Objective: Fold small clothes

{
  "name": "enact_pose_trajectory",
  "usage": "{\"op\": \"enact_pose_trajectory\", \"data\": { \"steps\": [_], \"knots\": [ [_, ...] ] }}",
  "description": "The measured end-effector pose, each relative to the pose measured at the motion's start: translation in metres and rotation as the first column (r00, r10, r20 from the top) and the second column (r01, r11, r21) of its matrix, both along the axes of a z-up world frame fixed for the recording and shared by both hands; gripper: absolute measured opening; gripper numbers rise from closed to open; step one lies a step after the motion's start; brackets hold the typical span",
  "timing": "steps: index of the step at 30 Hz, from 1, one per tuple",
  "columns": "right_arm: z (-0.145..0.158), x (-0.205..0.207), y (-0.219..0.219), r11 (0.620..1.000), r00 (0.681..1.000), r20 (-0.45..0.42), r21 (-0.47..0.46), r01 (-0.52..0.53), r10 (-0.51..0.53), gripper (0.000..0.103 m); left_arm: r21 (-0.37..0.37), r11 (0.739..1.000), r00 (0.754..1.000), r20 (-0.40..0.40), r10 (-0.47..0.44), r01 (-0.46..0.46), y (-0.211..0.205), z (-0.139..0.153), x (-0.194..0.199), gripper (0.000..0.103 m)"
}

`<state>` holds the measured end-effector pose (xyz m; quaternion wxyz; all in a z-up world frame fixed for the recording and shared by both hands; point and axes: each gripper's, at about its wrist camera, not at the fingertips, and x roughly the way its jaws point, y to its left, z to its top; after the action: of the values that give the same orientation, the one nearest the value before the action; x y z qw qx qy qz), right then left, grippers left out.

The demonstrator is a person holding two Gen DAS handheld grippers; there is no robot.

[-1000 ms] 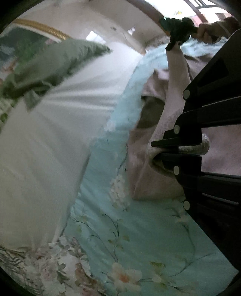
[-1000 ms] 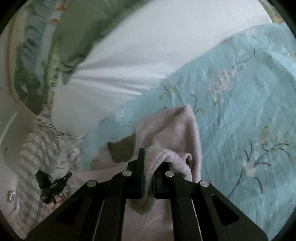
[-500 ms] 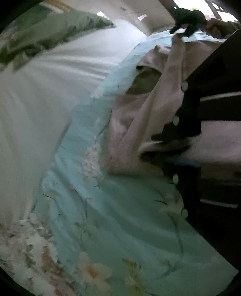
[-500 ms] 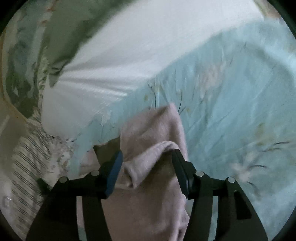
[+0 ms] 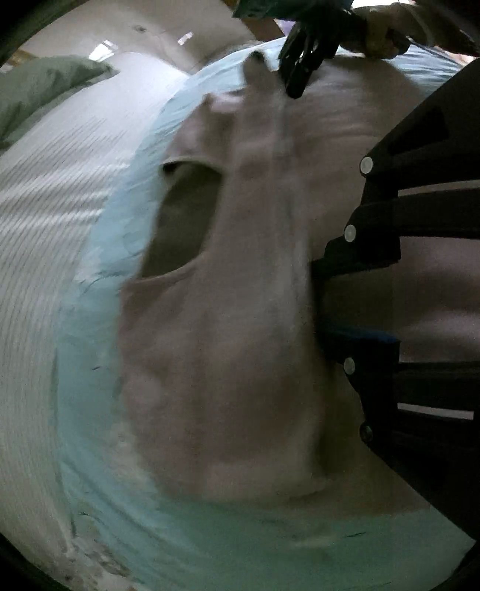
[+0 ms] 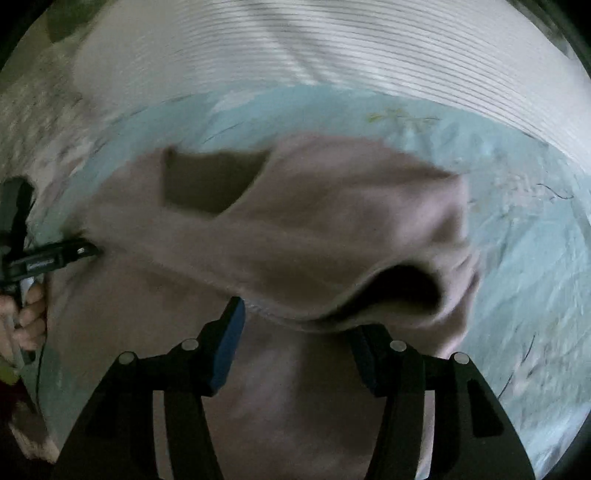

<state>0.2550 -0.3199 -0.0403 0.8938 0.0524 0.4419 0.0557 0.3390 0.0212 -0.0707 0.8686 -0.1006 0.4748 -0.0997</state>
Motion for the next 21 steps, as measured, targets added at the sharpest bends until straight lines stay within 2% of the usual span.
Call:
{"op": "enact_pose_trajectory", "data": {
  "steps": [2, 4, 7, 9, 10, 13, 15, 18, 21],
  "knots": [
    [0.006, 0.015, -0.024, 0.993, 0.993, 0.036, 0.035, 0.114, -0.115, 0.057, 0.034, 0.998, 0.999, 0.019, 0.045, -0.046, 0.010, 0.006, 0.026, 0.024],
    [0.011, 0.019, -0.043, 0.975, 0.978, 0.064, 0.113, 0.190, -0.198, 0.057, 0.060, 0.993, 0.995, 0.033, 0.099, -0.100, 0.023, 0.011, 0.045, 0.024],
    [0.015, 0.005, -0.053, 0.947, 0.963, 0.078, 0.216, 0.237, -0.258, 0.057, 0.031, 0.983, 0.982, 0.050, 0.180, -0.181, 0.047, 0.016, 0.056, 0.024],
    [0.016, -0.011, -0.046, 0.948, 0.965, 0.093, 0.235, 0.217, -0.244, 0.057, -0.046, 0.977, 0.976, 0.048, 0.212, -0.209, 0.060, 0.018, 0.046, 0.026],
    [0.016, -0.022, -0.040, 0.949, 0.968, 0.095, 0.241, 0.205, -0.233, 0.058, -0.070, 0.975, 0.975, 0.054, 0.213, -0.209, 0.063, 0.018, 0.037, 0.029],
    [0.010, -0.059, -0.022, 0.950, 0.977, 0.101, 0.273, 0.153, -0.187, 0.063, -0.074, 0.981, 0.980, 0.082, 0.183, -0.177, 0.057, 0.018, 0.000, 0.030],
    [0.008, -0.076, -0.008, 0.952, 0.981, 0.103, 0.276, 0.130, -0.164, 0.066, -0.097, 0.985, 0.982, 0.107, 0.155, -0.145, 0.050, 0.018, -0.037, 0.030],
    [0.001, -0.101, 0.008, 0.948, 0.985, 0.094, 0.298, 0.108, -0.142, 0.067, -0.178, 0.975, 0.981, 0.122, 0.154, -0.131, 0.051, 0.021, -0.088, 0.035],
    [-0.005, -0.123, 0.019, 0.936, 0.986, 0.086, 0.337, 0.104, -0.140, 0.070, -0.244, 0.959, 0.975, 0.127, 0.183, -0.148, 0.048, 0.023, -0.146, 0.054]
  ]
}}
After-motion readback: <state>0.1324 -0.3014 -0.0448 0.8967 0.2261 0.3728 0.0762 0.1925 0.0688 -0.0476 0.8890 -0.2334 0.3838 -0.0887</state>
